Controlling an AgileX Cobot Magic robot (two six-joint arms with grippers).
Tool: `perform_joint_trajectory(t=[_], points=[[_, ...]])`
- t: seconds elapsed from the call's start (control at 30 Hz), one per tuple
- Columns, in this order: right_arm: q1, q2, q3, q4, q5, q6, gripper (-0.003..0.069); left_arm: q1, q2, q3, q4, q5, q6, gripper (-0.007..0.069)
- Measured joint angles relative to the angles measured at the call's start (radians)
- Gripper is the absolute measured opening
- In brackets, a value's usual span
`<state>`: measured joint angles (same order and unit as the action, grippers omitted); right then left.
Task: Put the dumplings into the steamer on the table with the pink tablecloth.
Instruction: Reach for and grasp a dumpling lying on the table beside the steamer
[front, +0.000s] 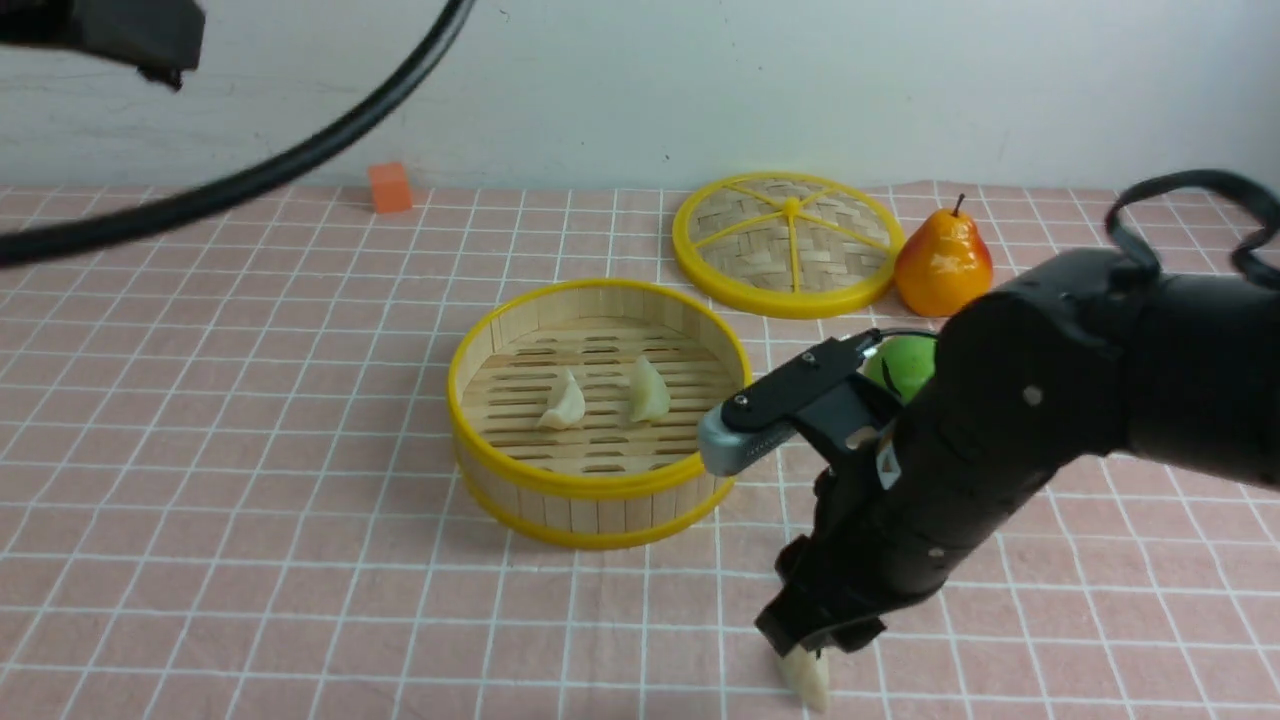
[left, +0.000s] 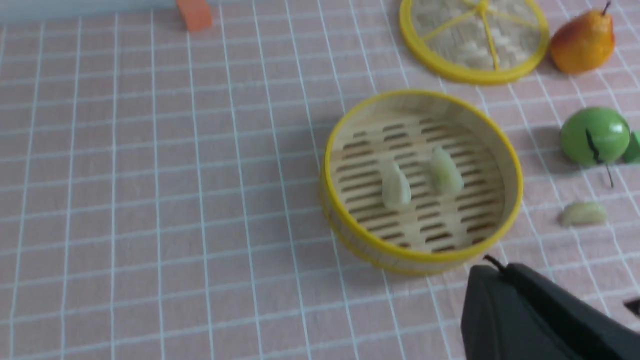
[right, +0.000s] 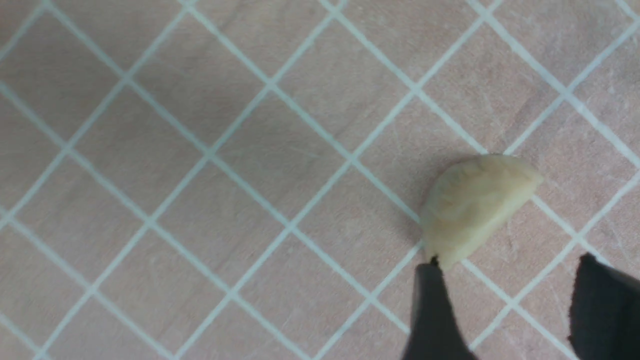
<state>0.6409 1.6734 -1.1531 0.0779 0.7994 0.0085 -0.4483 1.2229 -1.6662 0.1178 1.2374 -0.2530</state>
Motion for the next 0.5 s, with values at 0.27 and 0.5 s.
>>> perform_joint_trajectory(t=[0.27, 0.5], points=[[0.0, 0.167, -0.001, -0.043, -0.114, 0.183, 0.0615, 0.0, -0.178, 0.198, -0.073, 0.009, 0.024, -0.0013], [-0.002, 0.219, -0.011, -0.063, -0.132, 0.219, 0.0427, 0.0, -0.39, 0.382, -0.097, 0.009, 0.046, -0.0013]])
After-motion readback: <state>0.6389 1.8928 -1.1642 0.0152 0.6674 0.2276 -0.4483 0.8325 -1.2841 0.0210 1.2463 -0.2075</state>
